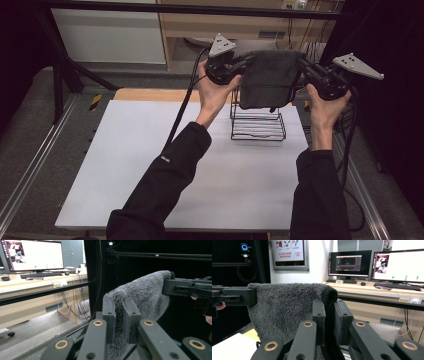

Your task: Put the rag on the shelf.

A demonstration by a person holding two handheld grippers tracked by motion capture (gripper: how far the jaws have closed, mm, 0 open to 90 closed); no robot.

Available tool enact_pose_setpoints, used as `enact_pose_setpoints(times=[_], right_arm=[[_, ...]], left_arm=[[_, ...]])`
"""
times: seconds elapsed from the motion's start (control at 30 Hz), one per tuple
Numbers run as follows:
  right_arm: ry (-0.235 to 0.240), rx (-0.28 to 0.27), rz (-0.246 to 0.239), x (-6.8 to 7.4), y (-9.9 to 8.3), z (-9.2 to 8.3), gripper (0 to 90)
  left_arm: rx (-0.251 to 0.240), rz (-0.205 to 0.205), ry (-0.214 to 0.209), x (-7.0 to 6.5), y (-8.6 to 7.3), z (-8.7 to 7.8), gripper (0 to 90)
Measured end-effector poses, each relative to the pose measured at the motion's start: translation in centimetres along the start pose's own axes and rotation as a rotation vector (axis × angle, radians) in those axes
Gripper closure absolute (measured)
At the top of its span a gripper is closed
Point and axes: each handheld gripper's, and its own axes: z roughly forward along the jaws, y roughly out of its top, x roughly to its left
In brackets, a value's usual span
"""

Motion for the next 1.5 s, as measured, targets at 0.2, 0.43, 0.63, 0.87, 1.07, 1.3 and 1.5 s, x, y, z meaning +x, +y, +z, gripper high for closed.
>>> enact_pose_setpoints(times=[0.2,0.43,0.63,0.87,1.07,1.3,1.5], right_arm=[[0.001,0.013,-0.006,-0.1,-0.5,-0.2,81.3],[0.007,0.02,-0.01,-0.1,-1.0,-0.6,81.3],[0.01,0.024,-0.008,-0.1,-1.6,-0.7,81.3],[0.014,0.035,-0.022,0.1,-1.7,-1.0,81.2],[0.017,0.048,-0.033,0.2,-2.1,-1.5,81.1],[0.024,0.06,-0.041,0.3,-2.7,-1.9,81.1],[0.04,0.076,-0.035,0.2,-3.1,-2.3,80.6]], left_arm=[[0.016,-0.003,-0.005,-0.1,-0.6,0.0,81.4],[0.022,0.009,-0.016,-0.6,-1.0,-0.4,81.5],[0.039,0.007,-0.017,-0.8,-1.4,-0.5,81.5],[0.048,0.007,-0.025,-1.1,-1.7,-0.8,81.5],[0.055,0.002,-0.032,-1.6,-2.2,-1.1,81.4],[0.071,0.003,-0.036,-1.9,-2.7,-1.3,81.4],[0.084,-0.01,-0.04,-2.3,-3.3,-1.4,81.0]])
